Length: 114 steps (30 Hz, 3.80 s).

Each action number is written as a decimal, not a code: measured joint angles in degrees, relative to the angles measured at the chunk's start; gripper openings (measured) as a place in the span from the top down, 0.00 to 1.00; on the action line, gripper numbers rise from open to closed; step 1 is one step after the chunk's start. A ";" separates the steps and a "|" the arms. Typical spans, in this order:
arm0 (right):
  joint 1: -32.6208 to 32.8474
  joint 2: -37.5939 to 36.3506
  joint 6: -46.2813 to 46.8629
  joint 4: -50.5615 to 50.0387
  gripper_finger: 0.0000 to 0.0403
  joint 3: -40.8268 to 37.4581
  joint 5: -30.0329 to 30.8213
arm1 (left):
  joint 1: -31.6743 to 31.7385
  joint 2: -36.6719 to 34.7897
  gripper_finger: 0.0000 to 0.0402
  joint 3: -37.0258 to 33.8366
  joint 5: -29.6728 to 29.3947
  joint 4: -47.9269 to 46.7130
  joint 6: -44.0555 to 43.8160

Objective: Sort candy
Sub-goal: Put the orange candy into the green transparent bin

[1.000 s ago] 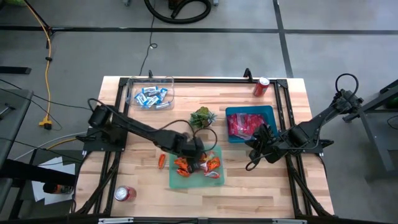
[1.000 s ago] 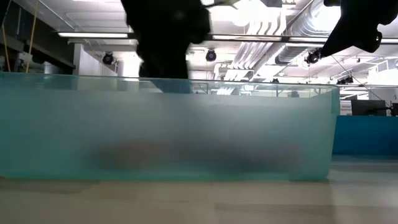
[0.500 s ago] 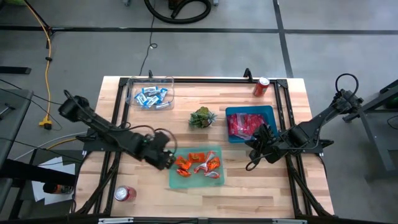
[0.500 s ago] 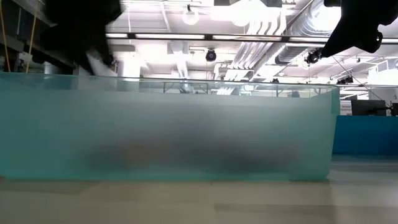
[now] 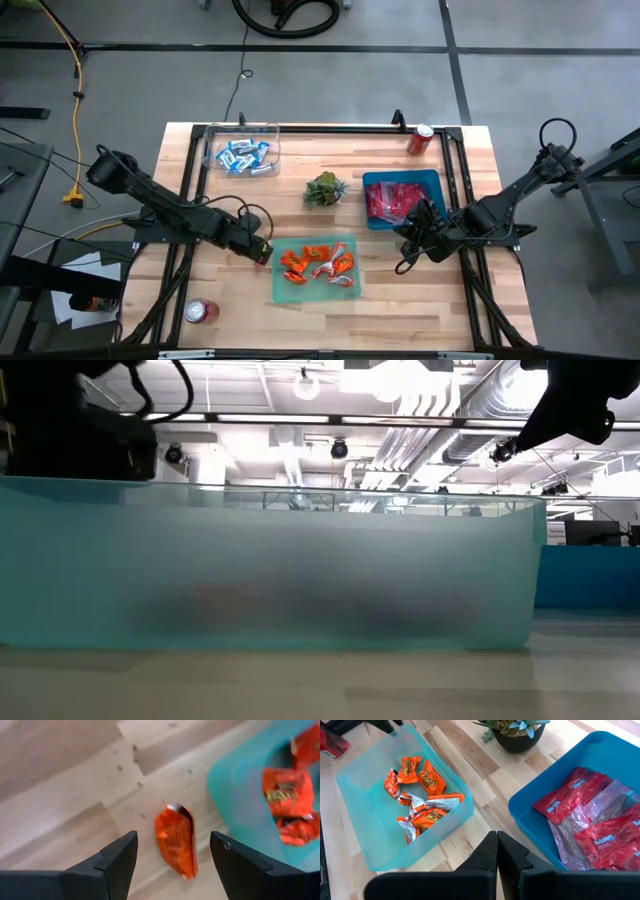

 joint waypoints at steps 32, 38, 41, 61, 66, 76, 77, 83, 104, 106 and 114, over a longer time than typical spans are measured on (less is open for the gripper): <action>0.00 0.00 0.92 0.27 1.00 0.00 0.06 | 5.33 6.42 0.91 -0.21 3.46 1.74 9.00; 0.00 0.00 0.91 0.26 1.00 0.00 0.07 | 5.30 -3.27 0.99 4.41 -3.20 -9.85 11.10; 0.00 0.01 0.90 0.25 1.00 0.00 0.15 | 5.30 -9.54 1.00 6.76 -7.67 -12.12 12.02; -0.01 0.00 0.98 0.38 1.00 -0.02 0.70 | 5.31 -21.38 1.00 11.06 -27.55 29.96 47.84; 0.00 0.02 0.92 0.31 1.00 0.00 0.70 | 5.05 -21.35 1.00 11.06 -27.32 30.37 50.06; 0.00 0.02 0.90 0.29 1.00 0.00 0.70 | -0.94 -8.57 1.00 12.55 -25.39 45.59 62.75; 0.00 0.01 0.90 0.28 1.00 0.00 0.70 | -1.41 -6.32 1.00 13.84 -25.35 44.85 63.26; 0.00 0.00 0.44 0.25 1.00 0.00 0.70 | -2.78 8.61 1.00 24.38 -23.90 35.98 65.64; -0.01 0.01 -0.63 -0.19 1.00 0.00 0.68 | -6.30 34.49 1.00 31.82 -15.23 26.18 66.96; 0.00 0.01 -0.63 -0.19 1.00 0.00 0.68 | -6.21 35.96 1.00 31.82 -15.68 26.01 66.89; 0.00 0.01 -0.10 -0.12 1.00 -0.01 0.68 | -5.15 38.60 1.00 31.78 -15.85 25.29 63.49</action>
